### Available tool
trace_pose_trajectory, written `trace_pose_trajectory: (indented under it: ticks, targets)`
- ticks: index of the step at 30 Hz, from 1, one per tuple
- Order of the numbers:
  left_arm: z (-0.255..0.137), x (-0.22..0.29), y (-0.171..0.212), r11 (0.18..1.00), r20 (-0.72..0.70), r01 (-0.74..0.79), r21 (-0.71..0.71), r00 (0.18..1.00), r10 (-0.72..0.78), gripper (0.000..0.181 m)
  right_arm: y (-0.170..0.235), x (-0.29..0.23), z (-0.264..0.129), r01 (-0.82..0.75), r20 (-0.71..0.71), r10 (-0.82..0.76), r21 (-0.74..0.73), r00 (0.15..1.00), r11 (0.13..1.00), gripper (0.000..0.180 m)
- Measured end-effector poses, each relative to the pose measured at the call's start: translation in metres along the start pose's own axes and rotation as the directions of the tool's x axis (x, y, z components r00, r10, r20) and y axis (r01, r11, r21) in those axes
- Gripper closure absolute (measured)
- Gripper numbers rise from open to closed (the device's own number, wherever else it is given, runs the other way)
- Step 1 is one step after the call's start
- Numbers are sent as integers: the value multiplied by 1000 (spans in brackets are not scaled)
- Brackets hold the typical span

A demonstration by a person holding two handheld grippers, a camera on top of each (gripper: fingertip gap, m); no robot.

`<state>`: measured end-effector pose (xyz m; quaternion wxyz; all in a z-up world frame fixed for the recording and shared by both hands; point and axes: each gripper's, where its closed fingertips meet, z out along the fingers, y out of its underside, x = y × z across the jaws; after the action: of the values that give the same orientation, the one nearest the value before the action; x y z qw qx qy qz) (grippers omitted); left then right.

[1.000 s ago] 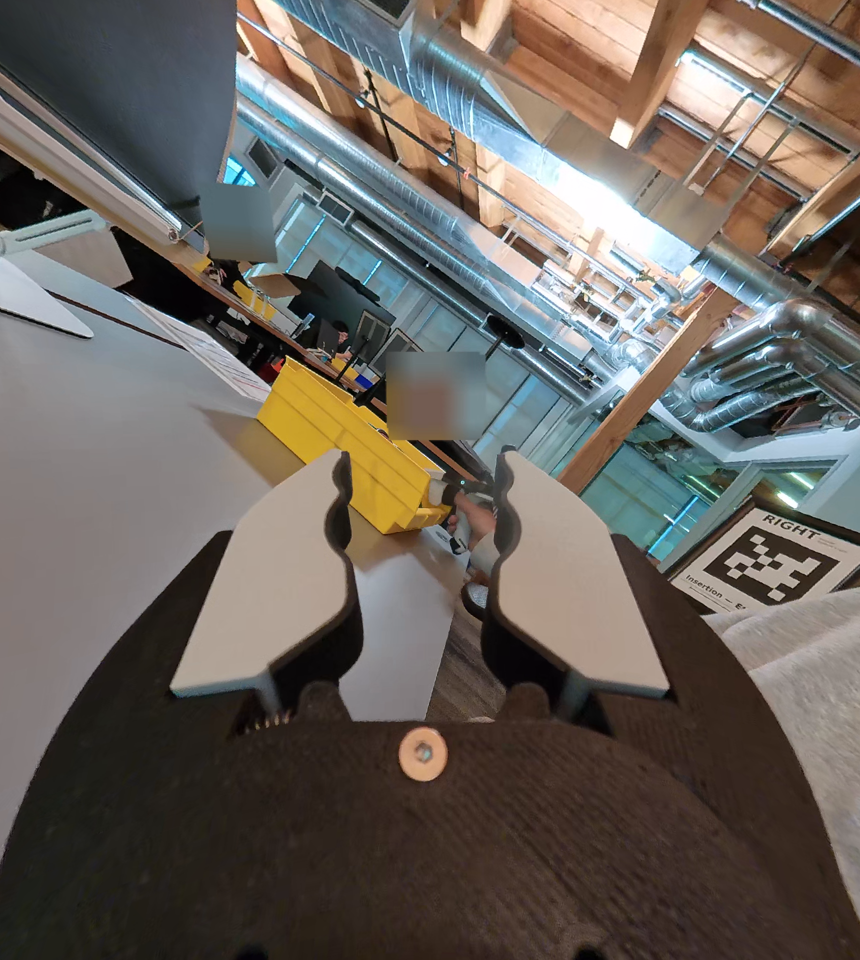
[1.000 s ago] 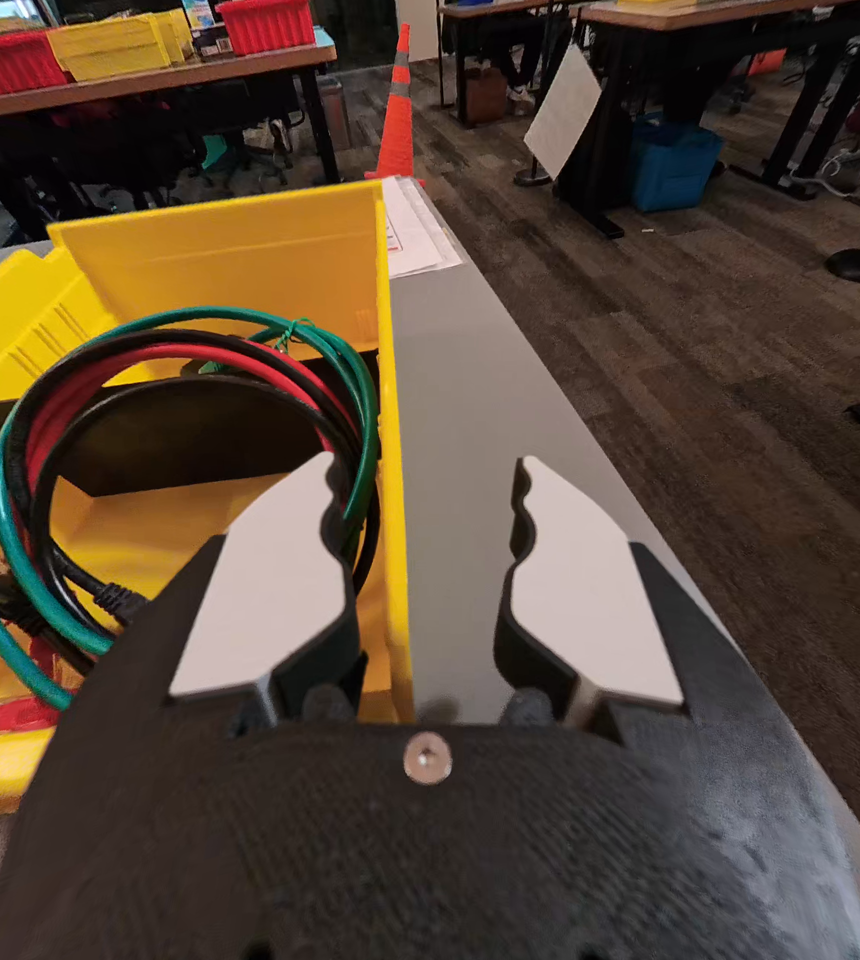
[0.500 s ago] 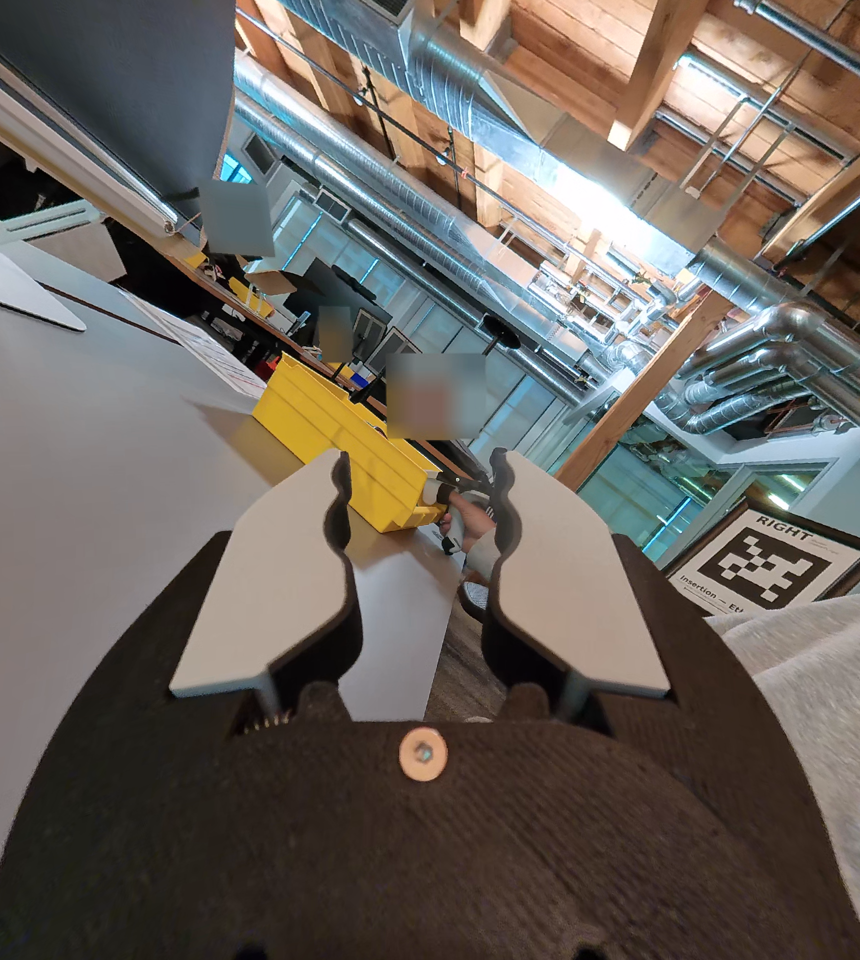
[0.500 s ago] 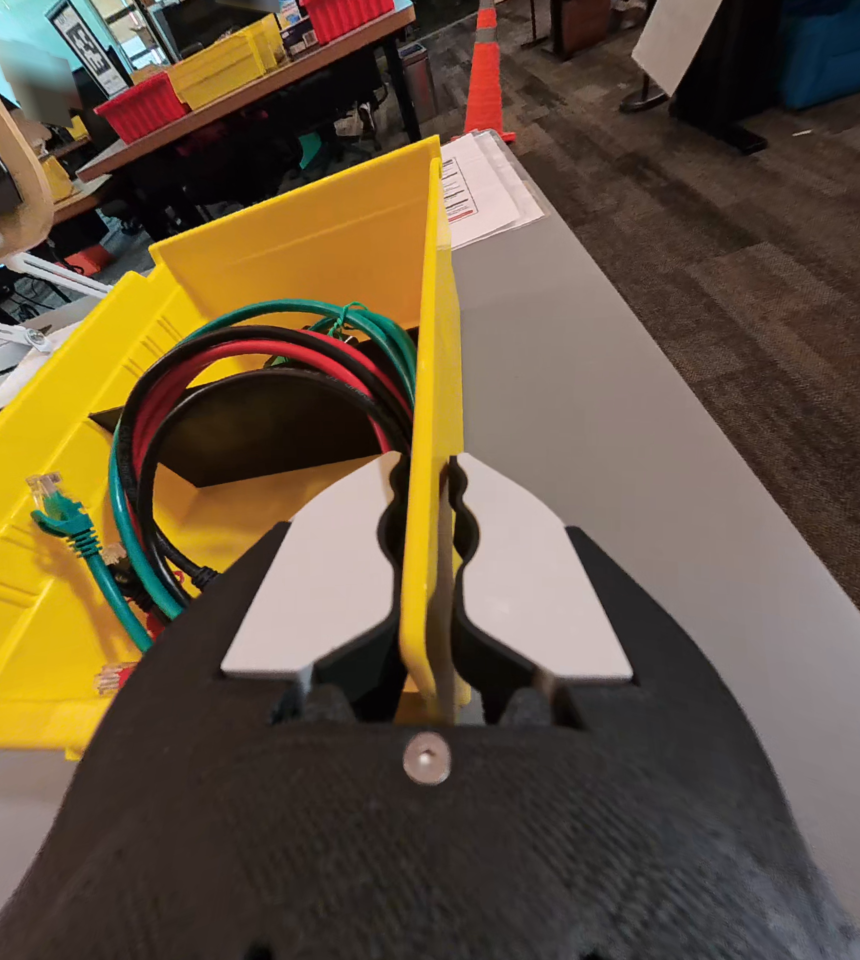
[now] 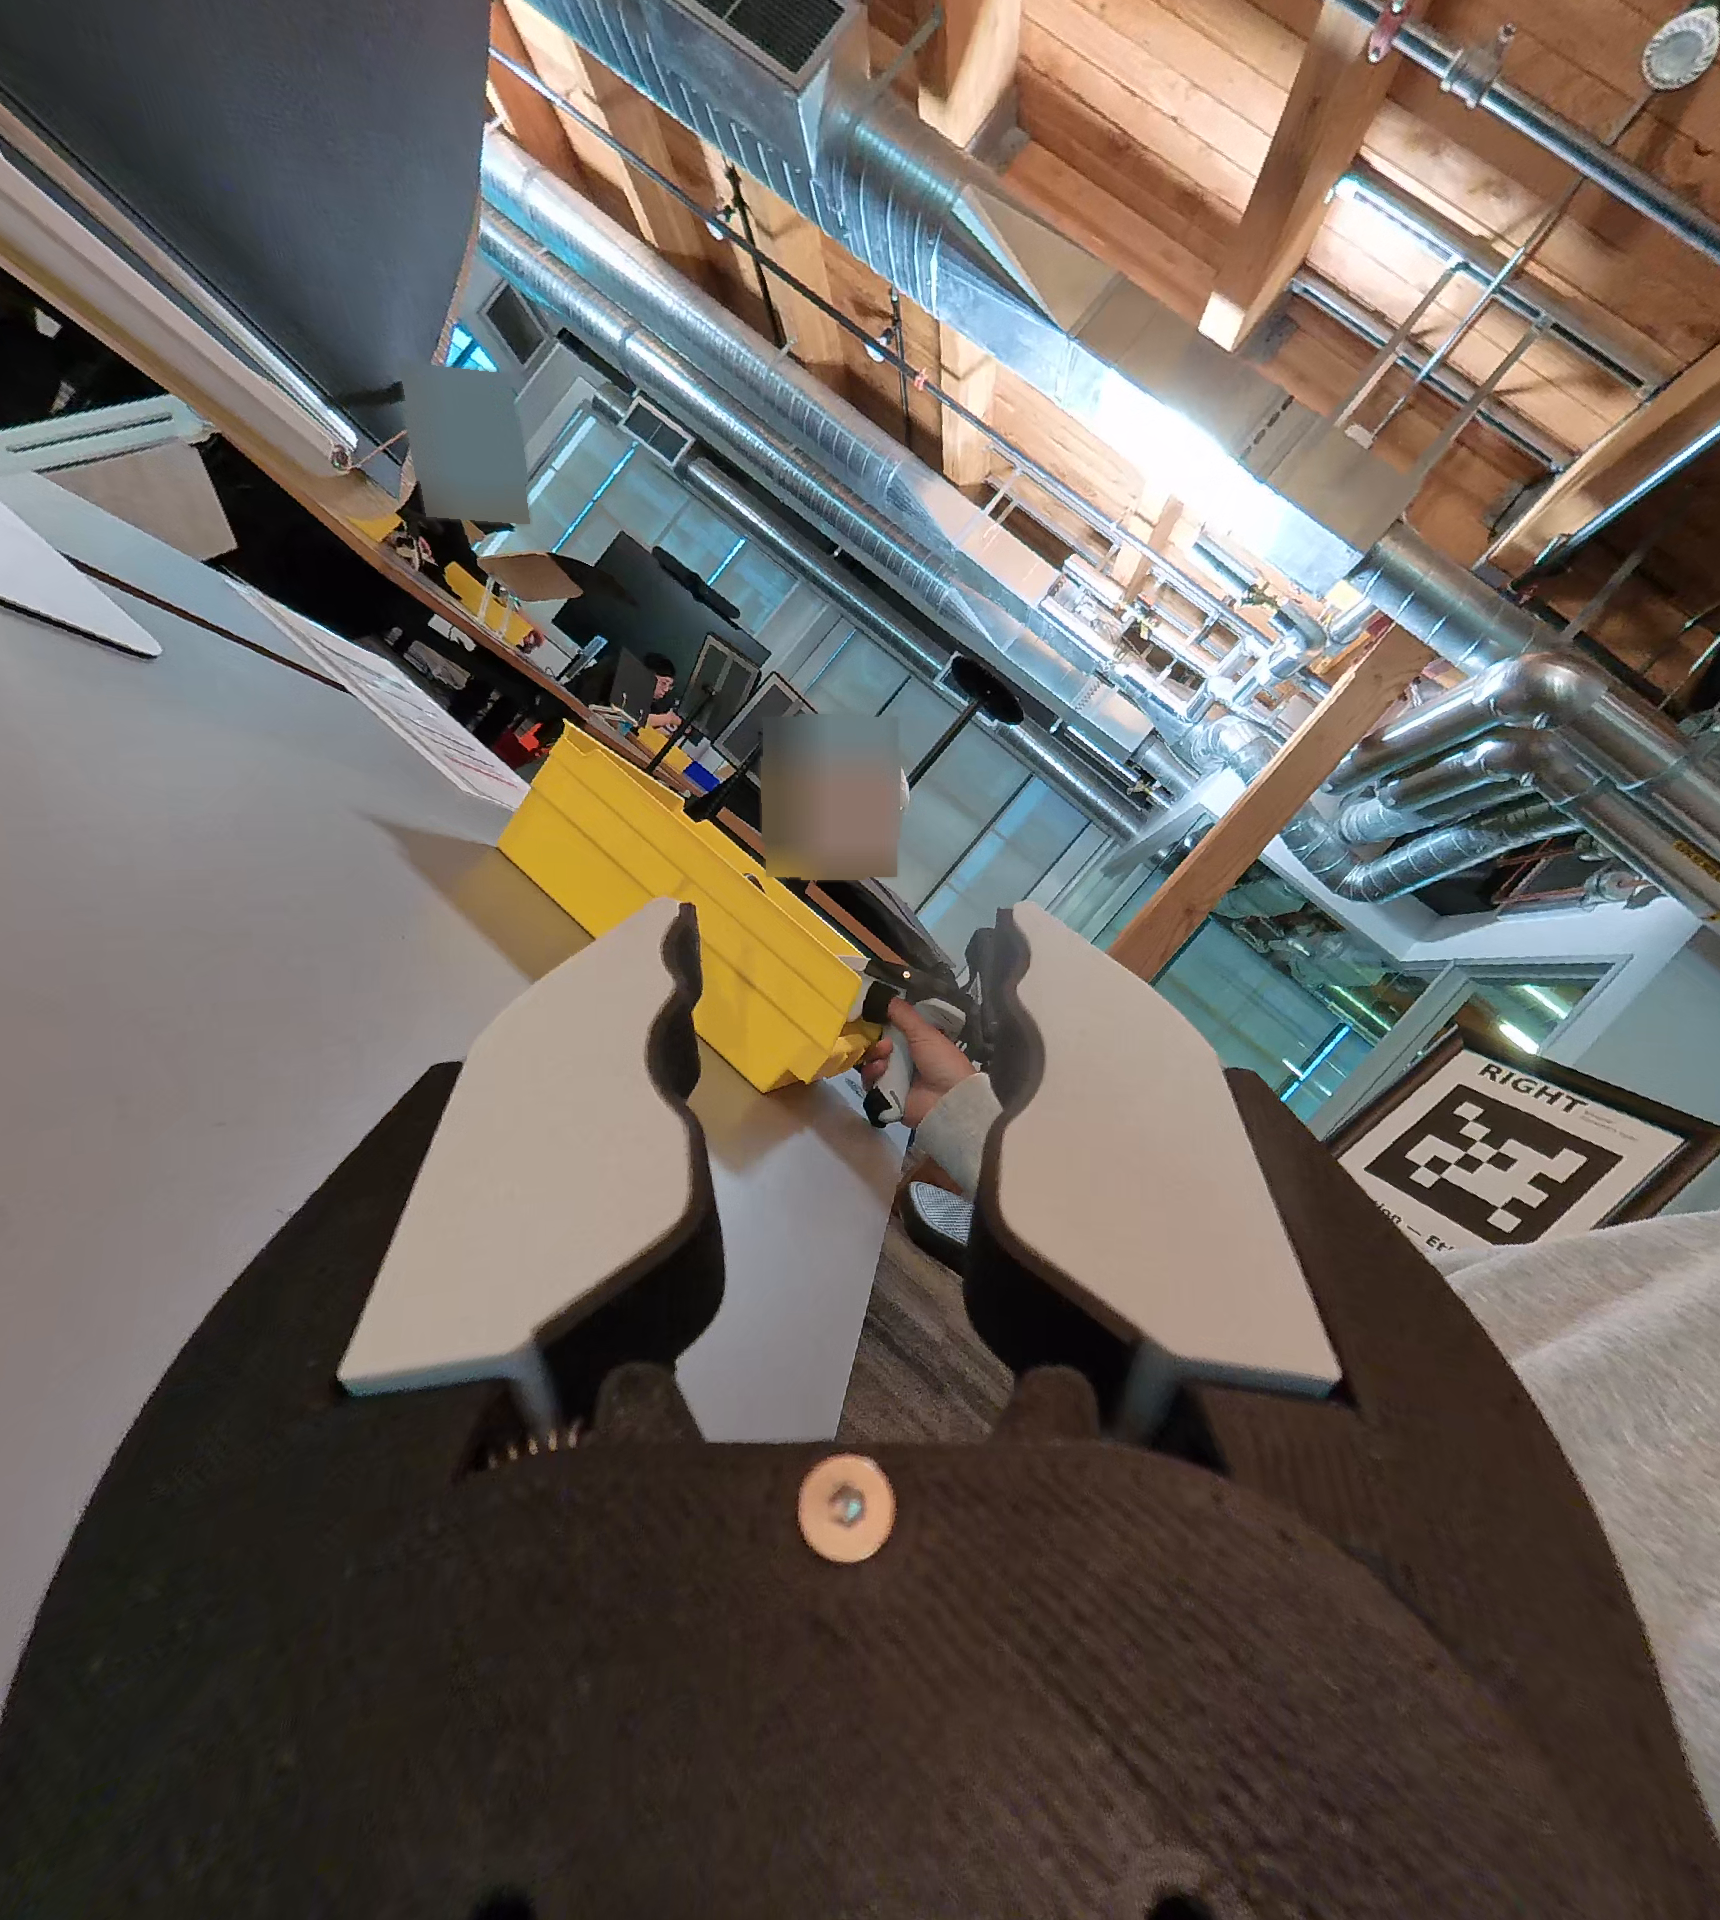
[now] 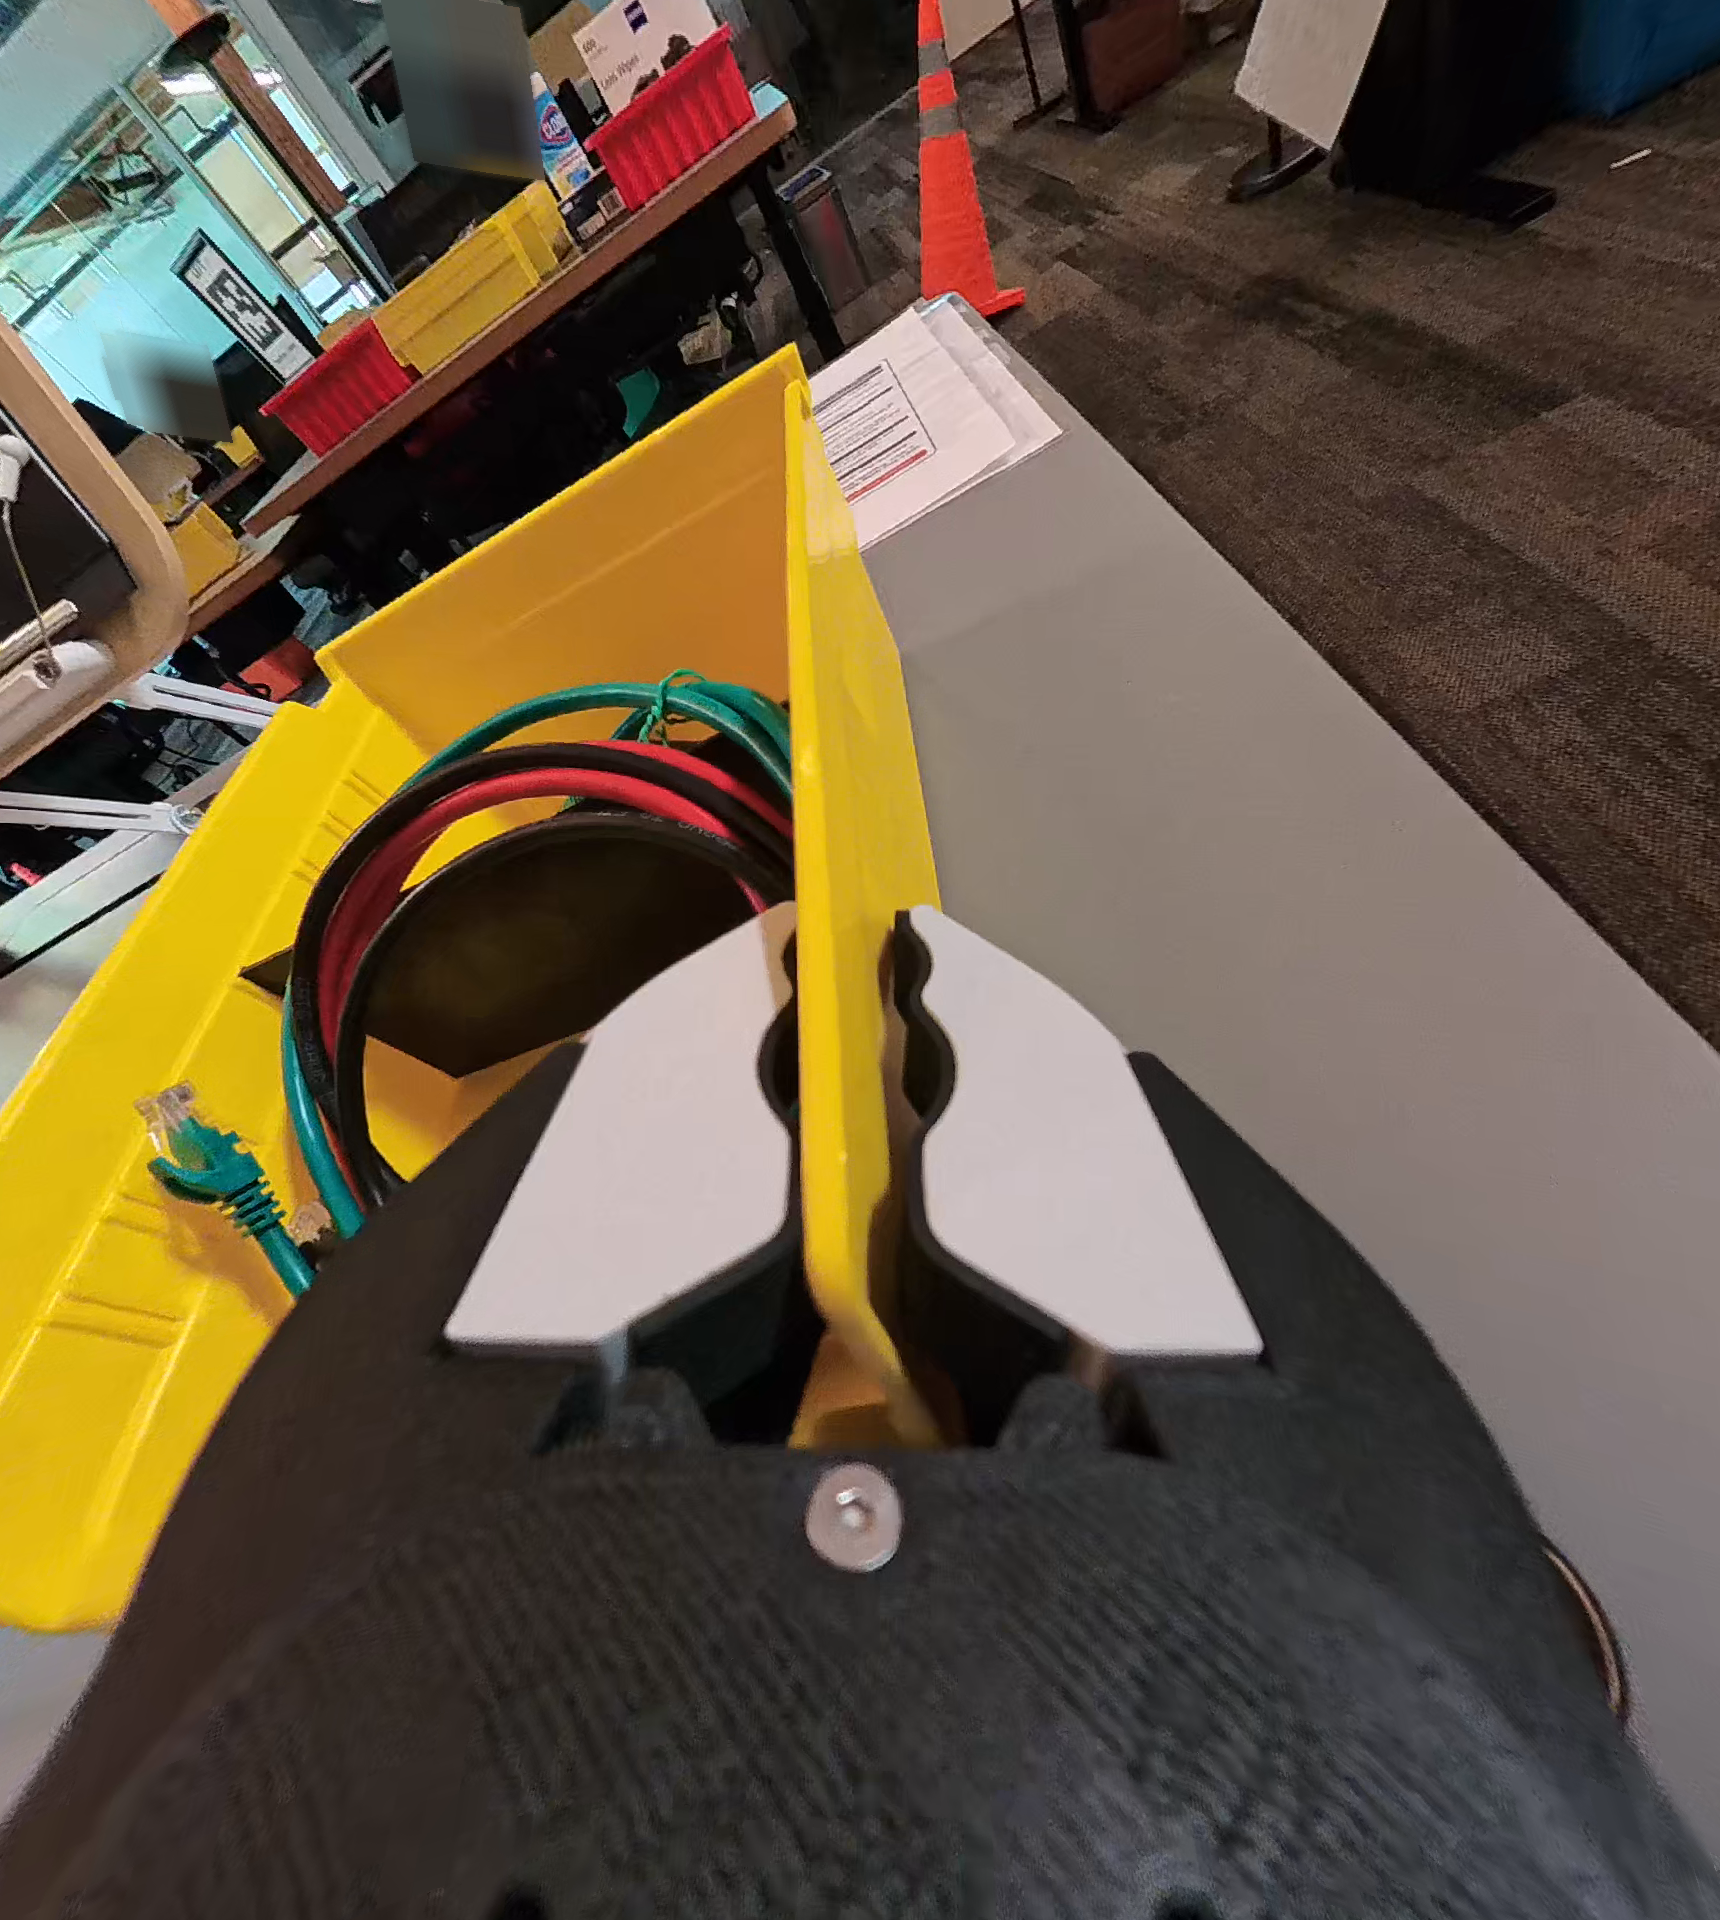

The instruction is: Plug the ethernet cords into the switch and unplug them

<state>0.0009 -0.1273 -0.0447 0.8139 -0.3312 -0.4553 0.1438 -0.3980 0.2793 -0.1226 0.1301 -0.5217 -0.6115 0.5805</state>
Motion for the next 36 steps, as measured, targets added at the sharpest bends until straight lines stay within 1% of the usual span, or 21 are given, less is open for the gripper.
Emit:
trace_pose_trajectory:
  ticks: [1,22,36]
  targets:
    - [0,0,0,1000,0,1,0,1000,-1,127,0,0,0,-1,0,1,1,1000,1000,165]
    - [-2,-3,-3,999,-7,40,28,999,-39,127,-1,-2,-2,-42,7,42,12,999,999,167]
    - [-3,-5,-5,998,-5,51,39,999,-51,127,-8,-13,-6,-46,46,44,45,998,998,168]
